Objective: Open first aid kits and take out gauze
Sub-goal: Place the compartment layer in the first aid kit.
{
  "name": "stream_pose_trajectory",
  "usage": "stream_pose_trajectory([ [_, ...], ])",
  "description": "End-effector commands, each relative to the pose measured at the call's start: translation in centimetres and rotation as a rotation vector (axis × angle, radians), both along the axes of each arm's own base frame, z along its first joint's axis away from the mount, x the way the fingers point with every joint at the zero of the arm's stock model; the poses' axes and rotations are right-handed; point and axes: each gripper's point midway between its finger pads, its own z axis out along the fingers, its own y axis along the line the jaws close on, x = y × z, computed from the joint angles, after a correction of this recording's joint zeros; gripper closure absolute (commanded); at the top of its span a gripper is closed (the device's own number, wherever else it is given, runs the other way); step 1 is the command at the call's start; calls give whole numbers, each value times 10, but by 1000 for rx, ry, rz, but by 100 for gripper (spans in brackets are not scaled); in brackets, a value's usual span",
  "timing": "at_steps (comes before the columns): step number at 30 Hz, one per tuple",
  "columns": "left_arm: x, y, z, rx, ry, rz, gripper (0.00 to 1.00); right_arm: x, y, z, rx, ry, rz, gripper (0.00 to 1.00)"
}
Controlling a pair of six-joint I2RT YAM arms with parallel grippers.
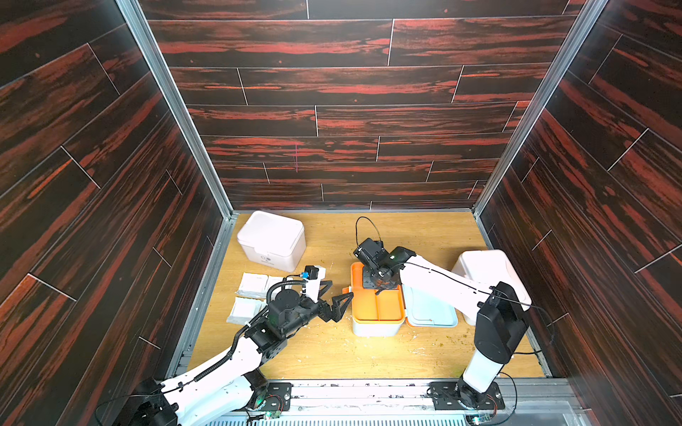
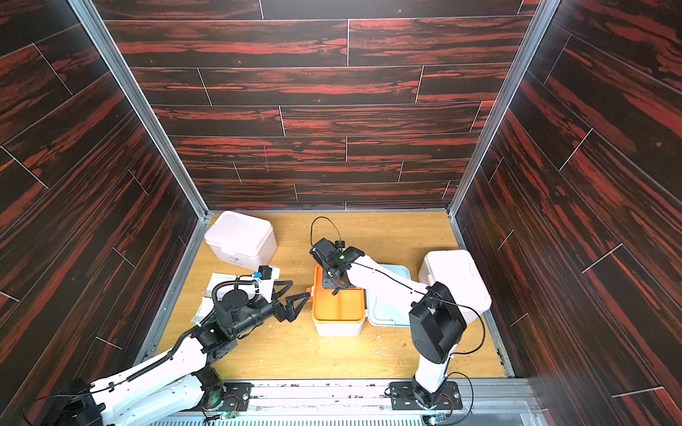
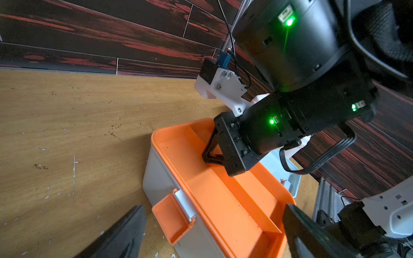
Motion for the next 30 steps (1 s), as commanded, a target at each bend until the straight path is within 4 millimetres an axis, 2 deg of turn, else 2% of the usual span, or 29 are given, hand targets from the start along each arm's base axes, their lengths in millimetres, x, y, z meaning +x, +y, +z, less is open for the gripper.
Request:
stream_pose_trajectory([
  [1,-2,0,12,-25,-38,-7,0,-4,-4,3,9,-1,-29,96],
  [7,-1,-1,9,-15,-38,-6,0,1,-9,25,28,-81,-16,89],
  [8,0,-1,8,-12,-34,-6,0,2,-8,27,27,-84,-6,85],
  [9,0,-2,7,-10,-34,-6,0,2,-8,28,23,-83,3,72],
  [10,1,-2,6,-7,-33,-6,0,2,-8,29,21,-83,8,65],
  [11,1,-3,5,-5,-32,-8,0,1,-7,30,25,-85,18,64],
  [14,1,-5,5,5,-29,-18,0,-2,-5,40,58,-100,49,47],
  [18,0,-9,10,13,-20,-44,0,-8,-9,63,122,-151,85,34],
  [20,2,-11,12,14,-3,-38,0,-14,-18,75,150,-182,89,22],
  [22,4,-14,20,12,12,-42,0,-19,-28,83,175,-201,94,15],
  [27,5,-27,33,57,66,-40,0,-30,-59,85,236,-219,85,10],
  [30,2,-46,39,85,99,-62,0,-36,-86,81,254,-225,40,8],
])
